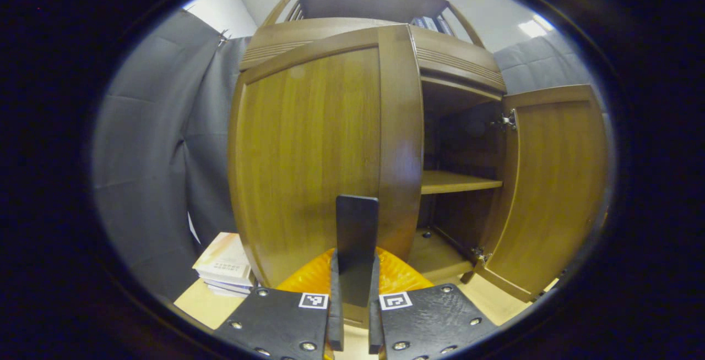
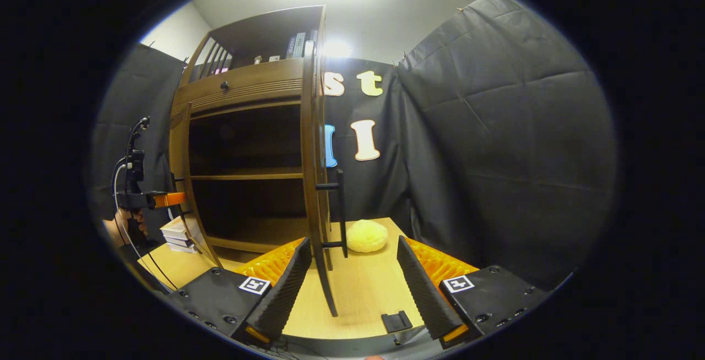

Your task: Open the right door of the double-door shoe cabinet with the right hand, and open the left door with the left hand.

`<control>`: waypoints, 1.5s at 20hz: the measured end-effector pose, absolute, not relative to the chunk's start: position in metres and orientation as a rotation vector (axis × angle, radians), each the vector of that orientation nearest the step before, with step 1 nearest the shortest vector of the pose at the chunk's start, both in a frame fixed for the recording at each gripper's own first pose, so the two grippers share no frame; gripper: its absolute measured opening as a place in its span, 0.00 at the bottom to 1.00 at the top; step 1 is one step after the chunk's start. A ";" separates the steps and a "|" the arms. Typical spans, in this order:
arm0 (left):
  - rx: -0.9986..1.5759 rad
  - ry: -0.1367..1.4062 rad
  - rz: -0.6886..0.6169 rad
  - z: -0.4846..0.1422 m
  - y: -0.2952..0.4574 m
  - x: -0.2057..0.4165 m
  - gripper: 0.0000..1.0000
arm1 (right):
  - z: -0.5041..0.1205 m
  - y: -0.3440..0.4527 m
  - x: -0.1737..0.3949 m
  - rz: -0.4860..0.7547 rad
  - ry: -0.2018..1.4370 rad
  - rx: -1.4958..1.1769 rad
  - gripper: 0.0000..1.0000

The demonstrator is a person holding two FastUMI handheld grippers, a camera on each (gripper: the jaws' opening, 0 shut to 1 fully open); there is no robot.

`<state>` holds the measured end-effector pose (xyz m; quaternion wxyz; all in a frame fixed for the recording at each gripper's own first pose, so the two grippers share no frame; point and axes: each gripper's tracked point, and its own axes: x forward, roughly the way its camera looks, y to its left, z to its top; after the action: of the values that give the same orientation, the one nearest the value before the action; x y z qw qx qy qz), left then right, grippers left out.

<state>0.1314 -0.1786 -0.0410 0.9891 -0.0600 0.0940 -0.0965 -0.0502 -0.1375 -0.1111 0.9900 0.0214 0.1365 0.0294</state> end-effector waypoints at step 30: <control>-0.012 0.176 -0.024 -0.050 -0.044 0.072 0.19 | -0.098 -0.024 -0.087 0.193 0.274 0.049 0.98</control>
<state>0.0718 -0.0445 -0.0497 0.9960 -0.0060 0.0881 -0.0119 -0.0868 -0.0237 -0.0977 0.9856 0.0245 0.1366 0.0962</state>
